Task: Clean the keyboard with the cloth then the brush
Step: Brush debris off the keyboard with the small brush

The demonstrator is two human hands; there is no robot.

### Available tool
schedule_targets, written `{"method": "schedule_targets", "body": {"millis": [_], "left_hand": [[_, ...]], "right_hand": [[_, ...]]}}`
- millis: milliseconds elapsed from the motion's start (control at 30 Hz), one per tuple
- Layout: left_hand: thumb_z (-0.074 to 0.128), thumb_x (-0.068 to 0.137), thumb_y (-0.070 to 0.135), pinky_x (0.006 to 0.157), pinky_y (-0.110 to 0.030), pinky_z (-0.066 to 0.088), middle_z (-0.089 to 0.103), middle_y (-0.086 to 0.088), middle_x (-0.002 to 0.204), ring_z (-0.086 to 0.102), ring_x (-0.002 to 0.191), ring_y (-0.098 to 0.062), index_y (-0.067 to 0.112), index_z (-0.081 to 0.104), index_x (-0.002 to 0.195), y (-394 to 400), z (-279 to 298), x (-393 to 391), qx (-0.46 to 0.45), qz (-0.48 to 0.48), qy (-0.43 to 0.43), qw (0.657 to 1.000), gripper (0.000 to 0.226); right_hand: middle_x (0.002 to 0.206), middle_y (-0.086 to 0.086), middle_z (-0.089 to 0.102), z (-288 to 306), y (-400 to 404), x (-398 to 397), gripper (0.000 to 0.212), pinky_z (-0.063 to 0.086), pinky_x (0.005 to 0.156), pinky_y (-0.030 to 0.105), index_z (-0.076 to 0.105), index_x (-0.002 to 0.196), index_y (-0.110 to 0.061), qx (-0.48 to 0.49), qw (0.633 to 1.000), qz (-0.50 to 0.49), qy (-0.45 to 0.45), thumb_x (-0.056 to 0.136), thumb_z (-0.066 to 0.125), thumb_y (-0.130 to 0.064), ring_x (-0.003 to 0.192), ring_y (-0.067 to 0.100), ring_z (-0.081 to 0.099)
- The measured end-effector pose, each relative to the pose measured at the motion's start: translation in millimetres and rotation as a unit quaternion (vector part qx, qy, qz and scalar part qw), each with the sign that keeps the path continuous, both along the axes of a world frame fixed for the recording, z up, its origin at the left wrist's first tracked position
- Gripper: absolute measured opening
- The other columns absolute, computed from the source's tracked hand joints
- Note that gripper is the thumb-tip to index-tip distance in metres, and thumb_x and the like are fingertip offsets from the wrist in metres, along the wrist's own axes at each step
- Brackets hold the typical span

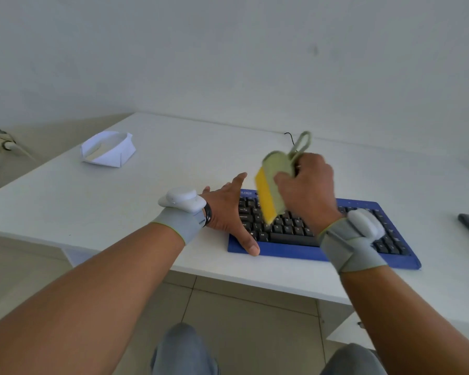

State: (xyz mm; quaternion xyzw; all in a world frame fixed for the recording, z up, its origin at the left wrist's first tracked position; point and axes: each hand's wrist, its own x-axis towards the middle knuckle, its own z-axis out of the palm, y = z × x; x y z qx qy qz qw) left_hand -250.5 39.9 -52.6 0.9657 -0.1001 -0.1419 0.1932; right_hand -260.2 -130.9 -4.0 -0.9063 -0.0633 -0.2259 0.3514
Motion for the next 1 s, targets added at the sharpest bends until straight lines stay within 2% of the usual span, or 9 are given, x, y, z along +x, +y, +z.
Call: {"method": "schedule_targets", "body": {"millis": [133,233,333,433,533,633,767,900,1000], "left_hand": [[0.084,0.031,0.078,0.12,-0.055,-0.002,0.012,0.004,0.165,0.014,0.151,-0.023,0.037,-0.025,0.149,1,-2,0,-0.015,0.004,0.008,1.0,0.165],[0.082,0.028,0.08,0.12,-0.055,-0.004,0.015,0.004,0.164,0.015,0.151,-0.022,0.038,-0.028,0.147,-1,-3,1,-0.013,0.011,0.011,1.0,0.167],[0.08,0.031,0.081,0.12,-0.057,-0.002,0.019,0.004,0.163,0.018,0.15,-0.024,0.035,-0.03,0.147,0,-4,0,-0.007,0.008,0.005,1.0,0.167],[0.083,0.034,0.077,0.12,-0.057,-0.002,0.007,0.008,0.165,0.013,0.151,-0.02,0.035,-0.028,0.148,9,-5,-3,-0.034,0.0,0.008,0.999,0.165],[0.089,0.041,0.067,0.121,-0.054,-0.002,-0.002,0.012,0.165,0.007,0.152,-0.019,0.032,-0.031,0.148,15,-2,-2,-0.045,-0.016,0.034,0.998,0.165],[0.091,0.045,0.062,0.121,-0.056,-0.003,-0.003,0.004,0.166,0.008,0.152,-0.022,0.031,-0.035,0.147,10,2,-2,-0.013,-0.019,0.052,0.998,0.165],[0.089,0.044,0.067,0.12,-0.057,-0.004,0.0,0.004,0.166,0.008,0.152,-0.024,0.031,-0.036,0.146,9,2,-3,-0.01,-0.022,0.04,0.999,0.165],[0.088,0.039,0.07,0.121,-0.056,-0.003,0.003,0.005,0.166,0.009,0.151,-0.028,0.036,-0.032,0.147,13,-4,-2,-0.033,-0.025,0.022,0.999,0.165],[0.087,0.033,0.072,0.121,-0.055,-0.002,-0.002,0.011,0.166,0.006,0.152,-0.024,0.035,-0.035,0.145,14,-6,-2,-0.04,-0.015,0.028,0.999,0.17]], "right_hand": [[0.083,0.013,0.056,-5,-20,3,0.008,0.032,0.065,0.033,0.05,0.082,-0.013,-0.1,0.992,-0.073,0.002,0.085,0.055,-0.018,0.076,0.034,0.047],[0.08,0.01,0.051,-19,3,-2,0.012,0.029,0.066,0.033,0.045,0.08,-0.017,-0.12,0.993,-0.018,-0.003,0.087,0.054,-0.021,0.076,0.033,0.043],[0.078,0.006,0.052,-16,19,-1,0.012,0.038,0.067,0.036,0.05,0.08,-0.011,-0.065,0.998,0.02,0.005,0.087,0.056,-0.02,0.077,0.033,0.05],[0.084,0.009,0.062,3,3,2,0.012,0.053,0.068,0.04,0.06,0.092,-0.009,-0.015,1.0,-0.016,0.01,0.084,0.059,-0.019,0.075,0.03,0.06],[0.078,0.011,0.055,5,-18,1,0.01,0.037,0.063,0.034,0.052,0.081,-0.011,-0.086,0.994,-0.073,-0.011,0.086,0.056,-0.018,0.071,0.032,0.049],[0.081,0.013,0.055,-12,-6,-4,0.007,0.031,0.064,0.032,0.051,0.083,-0.015,-0.126,0.991,-0.05,-0.003,0.087,0.054,-0.019,0.074,0.032,0.047],[0.082,0.006,0.049,-19,26,-2,0.009,0.032,0.069,0.031,0.054,0.088,-0.009,-0.095,0.995,0.035,0.02,0.086,0.056,-0.018,0.079,0.028,0.042],[0.078,0.003,0.058,3,12,4,0.011,0.046,0.054,0.027,0.052,0.087,-0.013,0.021,0.998,0.037,0.053,0.085,0.062,-0.017,0.066,0.022,0.058],[0.08,0.01,0.055,7,-7,4,0.01,0.035,0.059,0.028,0.051,0.083,-0.011,-0.065,0.997,-0.04,0.014,0.084,0.058,-0.018,0.07,0.031,0.051]]}}
